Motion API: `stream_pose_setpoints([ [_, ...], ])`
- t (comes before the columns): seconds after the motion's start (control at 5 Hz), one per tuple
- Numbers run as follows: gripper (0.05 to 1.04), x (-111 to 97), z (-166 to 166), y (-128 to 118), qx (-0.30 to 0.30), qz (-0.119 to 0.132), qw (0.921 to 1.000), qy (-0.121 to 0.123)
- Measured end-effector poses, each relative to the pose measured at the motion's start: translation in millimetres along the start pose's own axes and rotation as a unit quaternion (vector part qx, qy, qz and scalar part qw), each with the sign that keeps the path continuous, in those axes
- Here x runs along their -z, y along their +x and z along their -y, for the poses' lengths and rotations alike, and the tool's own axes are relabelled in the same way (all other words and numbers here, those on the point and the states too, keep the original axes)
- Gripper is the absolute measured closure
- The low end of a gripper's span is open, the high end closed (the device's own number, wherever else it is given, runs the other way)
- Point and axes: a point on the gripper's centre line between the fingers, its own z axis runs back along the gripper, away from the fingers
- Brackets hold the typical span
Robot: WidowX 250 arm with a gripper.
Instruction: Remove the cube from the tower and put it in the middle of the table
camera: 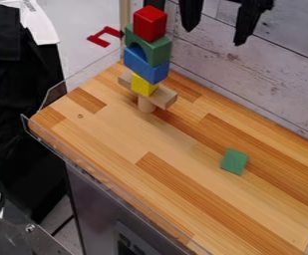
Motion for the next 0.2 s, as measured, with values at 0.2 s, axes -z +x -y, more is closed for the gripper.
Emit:
stream_pose_setpoints([
  [0.2, 0.085, 8.7, -0.4, -1.2, -0.045, -0.041, 0.9981, 0.011],
])
